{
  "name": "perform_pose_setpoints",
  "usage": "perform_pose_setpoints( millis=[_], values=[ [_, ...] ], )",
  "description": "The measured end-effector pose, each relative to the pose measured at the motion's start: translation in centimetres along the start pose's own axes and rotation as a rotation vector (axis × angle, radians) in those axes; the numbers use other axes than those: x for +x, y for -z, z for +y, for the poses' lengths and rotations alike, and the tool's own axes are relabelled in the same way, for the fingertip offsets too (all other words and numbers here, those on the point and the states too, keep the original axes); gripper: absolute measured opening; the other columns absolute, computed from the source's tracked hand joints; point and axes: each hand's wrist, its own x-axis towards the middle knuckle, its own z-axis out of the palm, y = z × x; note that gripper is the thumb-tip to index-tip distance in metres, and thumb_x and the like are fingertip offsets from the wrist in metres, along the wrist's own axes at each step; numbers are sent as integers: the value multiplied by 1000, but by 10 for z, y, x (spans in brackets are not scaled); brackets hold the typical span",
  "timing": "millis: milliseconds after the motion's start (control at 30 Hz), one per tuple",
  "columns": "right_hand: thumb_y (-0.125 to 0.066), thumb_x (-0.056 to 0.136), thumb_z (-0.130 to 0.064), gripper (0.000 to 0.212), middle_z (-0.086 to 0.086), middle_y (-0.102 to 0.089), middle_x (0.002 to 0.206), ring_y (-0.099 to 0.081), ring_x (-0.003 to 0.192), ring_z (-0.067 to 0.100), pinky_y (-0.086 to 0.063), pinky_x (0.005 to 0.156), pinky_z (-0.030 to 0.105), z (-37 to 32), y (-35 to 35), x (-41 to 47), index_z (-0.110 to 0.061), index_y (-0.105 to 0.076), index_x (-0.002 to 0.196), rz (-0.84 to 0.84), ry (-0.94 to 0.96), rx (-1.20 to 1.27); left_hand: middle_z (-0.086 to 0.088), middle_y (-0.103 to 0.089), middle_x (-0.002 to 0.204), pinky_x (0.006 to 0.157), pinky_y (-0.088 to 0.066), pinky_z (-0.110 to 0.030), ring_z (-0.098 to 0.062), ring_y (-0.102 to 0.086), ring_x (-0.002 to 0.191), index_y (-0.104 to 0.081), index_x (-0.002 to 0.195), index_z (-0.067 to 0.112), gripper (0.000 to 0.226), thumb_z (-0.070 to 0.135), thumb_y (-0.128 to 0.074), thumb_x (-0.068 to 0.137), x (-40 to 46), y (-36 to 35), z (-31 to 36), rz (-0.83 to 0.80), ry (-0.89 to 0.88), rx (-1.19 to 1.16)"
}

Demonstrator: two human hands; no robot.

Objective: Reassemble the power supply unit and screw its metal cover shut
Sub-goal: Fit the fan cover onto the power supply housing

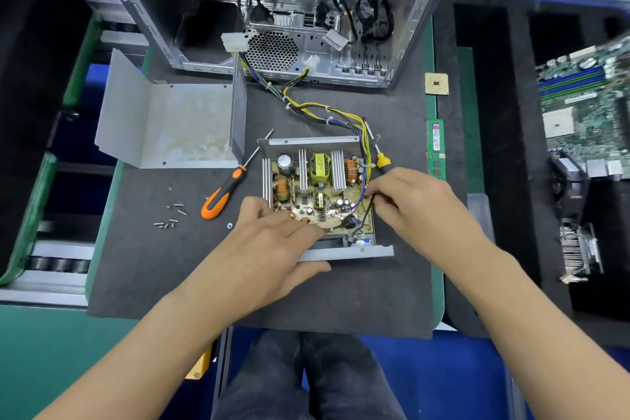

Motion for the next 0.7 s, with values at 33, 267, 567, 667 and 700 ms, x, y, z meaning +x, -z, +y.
perform_pose_setpoints(
  millis=[33,267,567,667,700],
  values=[
    [-66,84,0,16,3,-68,85,-64,75,24,-53,66,37,0,0,-1,-10,-74,93,52,-28,65,5,-57,68,75,-33,-38,-21,-53,62,-70,90,16,47,54,-44,96,0,0,0,7,-2,3],
    [-75,79,5,16,-1,-70,81,-61,72,7,-46,70,9,-9,-10,6,-8,-74,87,167,-185,463,6,-59,71,74,-34,-39,-20,-53,64,-69,92,16,46,55,-44,97,-1,-5,0,31,17,-36],
    [-77,79,-5,18,7,-49,86,-51,84,23,-49,80,45,-12,-15,13,-12,-71,94,39,-155,165,6,-61,72,75,-38,-41,-21,-55,65,-71,95,17,47,56,-45,95,-1,-4,1,23,35,-68],
    [-79,71,3,22,4,-45,78,-36,77,12,-45,70,38,-17,-14,15,-8,-70,88,89,-79,84,5,-62,71,75,-37,-41,-21,-56,66,-72,95,17,46,55,-46,93,0,-2,2,28,40,-69],
    [-80,68,6,23,3,-42,75,-31,75,12,-44,67,37,-18,-14,15,-7,-70,86,103,-61,64,5,-62,71,75,-36,-41,-21,-56,66,-72,94,17,46,55,-46,93,0,-2,2,27,41,-68]
  ],
)
